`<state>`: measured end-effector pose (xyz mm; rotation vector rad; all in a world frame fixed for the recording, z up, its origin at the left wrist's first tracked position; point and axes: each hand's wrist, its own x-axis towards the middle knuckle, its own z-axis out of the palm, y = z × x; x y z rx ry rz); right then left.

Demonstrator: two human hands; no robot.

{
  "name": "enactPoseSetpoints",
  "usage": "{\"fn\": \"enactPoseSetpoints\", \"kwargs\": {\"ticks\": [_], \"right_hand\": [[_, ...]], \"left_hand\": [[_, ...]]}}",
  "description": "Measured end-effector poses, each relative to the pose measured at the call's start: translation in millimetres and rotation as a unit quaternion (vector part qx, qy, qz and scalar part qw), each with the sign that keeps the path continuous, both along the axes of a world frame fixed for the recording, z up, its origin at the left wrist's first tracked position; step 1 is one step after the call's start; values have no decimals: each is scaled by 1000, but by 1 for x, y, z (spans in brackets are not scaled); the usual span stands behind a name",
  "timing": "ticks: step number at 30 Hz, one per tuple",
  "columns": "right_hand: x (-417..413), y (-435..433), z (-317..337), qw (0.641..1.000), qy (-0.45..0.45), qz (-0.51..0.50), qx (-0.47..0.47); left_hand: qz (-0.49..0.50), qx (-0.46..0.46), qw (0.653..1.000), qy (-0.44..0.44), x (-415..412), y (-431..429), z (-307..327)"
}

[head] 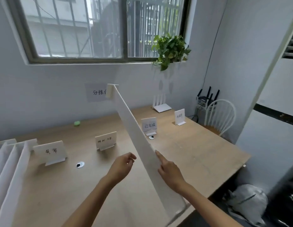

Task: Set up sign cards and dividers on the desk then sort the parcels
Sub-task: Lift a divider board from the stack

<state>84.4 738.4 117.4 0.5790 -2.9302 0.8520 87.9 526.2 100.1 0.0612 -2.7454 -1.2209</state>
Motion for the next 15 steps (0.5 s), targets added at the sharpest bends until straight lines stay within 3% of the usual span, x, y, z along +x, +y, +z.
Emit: {"fn": "enactPoseSetpoints", "kwargs": {"ticks": [8,15], "right_hand": [[-66,109,7,999,-1,-53,-11],[-172,179,18,997,34,-67,9]], "left_hand": [[-64,-22,998,-10,-72,105,1],[-62,-2,998,-9,-169,185,-18]]}}
